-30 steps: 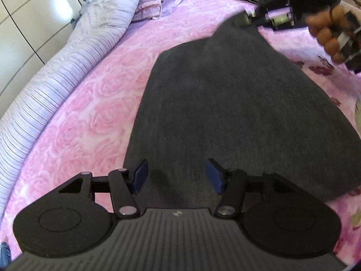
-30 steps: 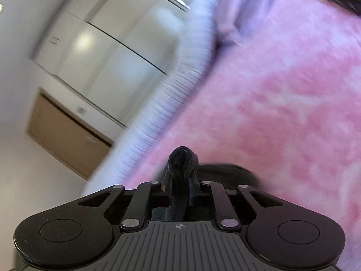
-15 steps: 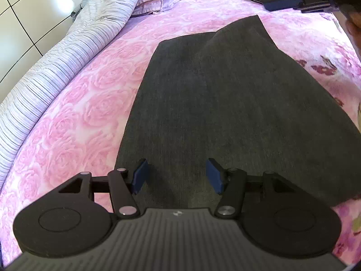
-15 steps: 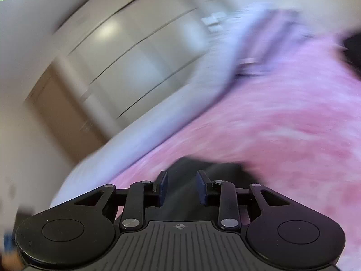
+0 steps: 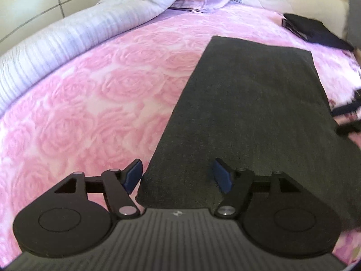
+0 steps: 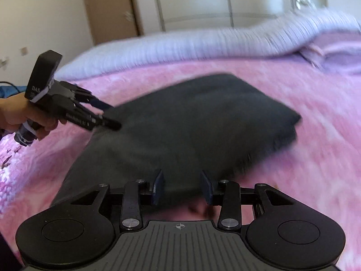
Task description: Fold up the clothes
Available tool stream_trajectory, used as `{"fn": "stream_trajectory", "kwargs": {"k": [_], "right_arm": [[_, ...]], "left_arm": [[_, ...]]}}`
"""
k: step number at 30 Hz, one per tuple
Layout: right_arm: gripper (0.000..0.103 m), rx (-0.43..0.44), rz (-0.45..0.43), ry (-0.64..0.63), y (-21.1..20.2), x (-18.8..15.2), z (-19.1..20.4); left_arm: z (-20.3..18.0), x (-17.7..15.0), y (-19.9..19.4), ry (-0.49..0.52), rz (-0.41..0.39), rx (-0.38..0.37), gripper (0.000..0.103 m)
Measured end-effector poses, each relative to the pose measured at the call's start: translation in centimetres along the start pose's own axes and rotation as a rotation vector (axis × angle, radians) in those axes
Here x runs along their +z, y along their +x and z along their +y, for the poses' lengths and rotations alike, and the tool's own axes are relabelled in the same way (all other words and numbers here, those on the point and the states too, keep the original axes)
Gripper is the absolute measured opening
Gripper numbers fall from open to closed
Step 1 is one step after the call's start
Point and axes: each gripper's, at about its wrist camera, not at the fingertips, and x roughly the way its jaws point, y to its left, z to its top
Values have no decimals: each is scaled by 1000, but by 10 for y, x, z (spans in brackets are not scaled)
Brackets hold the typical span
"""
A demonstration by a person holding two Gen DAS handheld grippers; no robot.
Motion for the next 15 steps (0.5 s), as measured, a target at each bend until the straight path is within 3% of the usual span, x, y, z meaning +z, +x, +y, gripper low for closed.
{"fn": "stream_trajectory", "kwargs": {"k": [3,7,13,15], "right_arm": [[41,18,-41,31,-35,-2,22],[51,61,-100,-117,-63,-17,82],[53,80,-101,-378,-20,-31,148],[53,49,-39,-393,-3,-39,150]], "left_arm": [[-3,-3,-21,35,-28,62,59],[-4,-23,-58,46,-85,108,57],[-5,-60,-89,27,-79,134,57],[-6,-72,-100,39,-85,143,57]]}}
